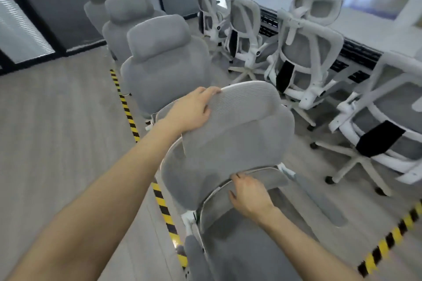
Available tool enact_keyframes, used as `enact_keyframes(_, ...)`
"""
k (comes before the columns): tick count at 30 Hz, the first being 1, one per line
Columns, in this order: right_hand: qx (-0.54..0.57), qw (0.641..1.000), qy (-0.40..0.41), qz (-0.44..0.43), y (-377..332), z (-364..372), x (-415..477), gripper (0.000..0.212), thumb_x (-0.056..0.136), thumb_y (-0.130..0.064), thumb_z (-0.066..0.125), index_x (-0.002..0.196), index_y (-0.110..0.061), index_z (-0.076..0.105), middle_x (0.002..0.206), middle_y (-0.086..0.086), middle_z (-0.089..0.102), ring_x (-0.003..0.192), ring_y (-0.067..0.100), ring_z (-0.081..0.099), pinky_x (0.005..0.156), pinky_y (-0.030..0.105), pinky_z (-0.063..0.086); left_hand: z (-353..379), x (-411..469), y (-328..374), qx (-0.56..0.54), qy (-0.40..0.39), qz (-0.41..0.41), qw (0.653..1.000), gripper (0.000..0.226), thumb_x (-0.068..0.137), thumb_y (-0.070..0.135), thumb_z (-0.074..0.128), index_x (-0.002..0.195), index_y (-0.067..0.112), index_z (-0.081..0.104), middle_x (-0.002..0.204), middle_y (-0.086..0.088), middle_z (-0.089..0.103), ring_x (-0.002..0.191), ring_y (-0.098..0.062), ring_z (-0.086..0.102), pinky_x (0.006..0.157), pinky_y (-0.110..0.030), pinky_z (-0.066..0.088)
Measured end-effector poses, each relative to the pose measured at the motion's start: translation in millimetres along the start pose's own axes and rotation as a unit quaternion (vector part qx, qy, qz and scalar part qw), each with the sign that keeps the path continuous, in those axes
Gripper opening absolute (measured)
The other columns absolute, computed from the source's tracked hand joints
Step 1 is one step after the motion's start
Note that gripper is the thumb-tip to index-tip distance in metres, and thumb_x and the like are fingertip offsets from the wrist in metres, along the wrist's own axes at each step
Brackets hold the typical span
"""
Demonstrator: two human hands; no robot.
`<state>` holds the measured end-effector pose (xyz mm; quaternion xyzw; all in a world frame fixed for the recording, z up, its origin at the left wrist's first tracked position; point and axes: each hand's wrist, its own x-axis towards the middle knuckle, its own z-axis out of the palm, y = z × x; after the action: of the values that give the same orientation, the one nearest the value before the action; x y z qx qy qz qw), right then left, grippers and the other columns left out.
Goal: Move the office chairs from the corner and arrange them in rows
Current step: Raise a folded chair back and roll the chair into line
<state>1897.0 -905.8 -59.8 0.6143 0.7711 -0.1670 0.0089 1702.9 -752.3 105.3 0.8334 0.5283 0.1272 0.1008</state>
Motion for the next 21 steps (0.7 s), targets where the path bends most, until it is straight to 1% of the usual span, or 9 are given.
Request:
enact_keyframes(1, 0.010, 1.000, -0.003, 0.021, -13, 4, 2, 0.031, 0.100, -0.034, 0.056, 0.125, -0.016, 0.060, 0.126, 0.008, 0.066, 0.120, 0.033, 0.065, 0.095, 0.046, 0.054, 2, 12, -5, -0.037, -0.033, 0.013, 0.999, 0.060, 0.105, 0.010, 0.053, 0.161, 0.028, 0.045, 0.148, -0.011, 0.062, 0.132, -0.034, 0.060, 0.105, -0.044, 0.051)
enact_keyframes(3, 0.015, 0.998, -0.014, 0.056, -37, 8, 2, 0.033, 0.103, -0.034, 0.054, 0.131, -0.016, 0.057, 0.132, 0.008, 0.063, 0.122, 0.034, 0.064, 0.095, 0.046, 0.053, 12, 24, -8, -0.079, -0.056, 0.018, 0.995, 0.061, 0.108, 0.010, 0.050, 0.166, 0.026, 0.039, 0.144, -0.018, 0.065, 0.131, -0.038, 0.061, 0.109, -0.048, 0.049)
enact_keyframes(7, 0.030, 0.991, -0.001, 0.129, -72, 9, 3, 0.040, 0.105, -0.034, 0.054, 0.141, -0.016, 0.054, 0.138, 0.009, 0.061, 0.123, 0.035, 0.063, 0.094, 0.046, 0.052, 26, 24, -18, -0.112, -0.045, 0.024, 0.992, 0.065, 0.110, 0.014, 0.048, 0.171, 0.032, 0.033, 0.160, -0.015, 0.055, 0.138, -0.043, 0.057, 0.112, -0.055, 0.047)
enact_keyframes(9, 0.034, 0.987, 0.008, 0.156, -84, 9, 0, 0.040, 0.105, -0.034, 0.053, 0.140, -0.016, 0.055, 0.137, 0.009, 0.062, 0.123, 0.035, 0.063, 0.094, 0.045, 0.053, 28, 17, -24, -0.114, -0.037, 0.049, 0.992, 0.067, 0.111, 0.011, 0.046, 0.172, 0.032, 0.030, 0.164, -0.012, 0.050, 0.138, -0.044, 0.056, 0.111, -0.055, 0.047)
enact_keyframes(12, 0.040, 0.980, 0.025, 0.191, -100, 11, -11, 0.040, 0.105, -0.035, 0.054, 0.140, -0.015, 0.056, 0.137, 0.010, 0.064, 0.123, 0.035, 0.063, 0.095, 0.044, 0.053, 30, 6, -28, -0.113, -0.037, 0.083, 0.989, 0.076, 0.107, 0.002, 0.044, 0.174, 0.033, 0.026, 0.174, -0.010, 0.037, 0.150, -0.041, 0.047, 0.114, -0.053, 0.045)
enact_keyframes(15, 0.048, 0.974, 0.048, 0.218, -119, 21, -31, 0.042, 0.105, -0.035, 0.054, 0.143, -0.016, 0.056, 0.138, 0.009, 0.064, 0.124, 0.035, 0.063, 0.098, 0.043, 0.052, 30, -12, -25, -0.117, -0.041, 0.075, 0.989, 0.085, 0.102, -0.006, 0.040, 0.175, 0.034, 0.023, 0.184, -0.013, 0.012, 0.167, -0.038, 0.020, 0.127, -0.053, 0.035)
enact_keyframes(18, 0.055, 0.970, 0.068, 0.226, -145, 38, -54, 0.045, 0.107, -0.040, 0.052, 0.144, -0.015, 0.055, 0.135, 0.009, 0.065, 0.125, 0.032, 0.062, 0.098, 0.042, 0.050, 29, -39, -26, -0.119, -0.025, 0.076, 0.990, 0.094, 0.094, -0.014, 0.039, 0.176, 0.027, 0.018, 0.183, -0.013, -0.016, 0.170, -0.034, -0.016, 0.135, -0.055, 0.022)
enact_keyframes(19, 0.064, 0.969, 0.075, 0.225, -155, 44, -62, 0.046, 0.108, -0.046, 0.052, 0.141, -0.015, 0.055, 0.133, 0.009, 0.065, 0.123, 0.032, 0.063, 0.097, 0.043, 0.051, 28, -51, -25, -0.114, -0.019, 0.075, 0.990, 0.095, 0.093, -0.014, 0.039, 0.177, 0.024, 0.016, 0.182, -0.013, -0.021, 0.169, -0.034, -0.022, 0.136, -0.057, 0.018)
enact_keyframes(21, 0.088, 0.968, 0.083, 0.221, -181, 56, -76, 0.059, 0.107, -0.060, 0.050, 0.142, -0.013, 0.054, 0.131, 0.010, 0.066, 0.121, 0.033, 0.064, 0.094, 0.044, 0.054, 27, -80, -19, -0.093, -0.016, 0.076, 0.993, 0.093, 0.092, -0.013, 0.043, 0.176, 0.016, 0.015, 0.180, -0.017, -0.027, 0.166, -0.038, -0.028, 0.136, -0.060, 0.009)
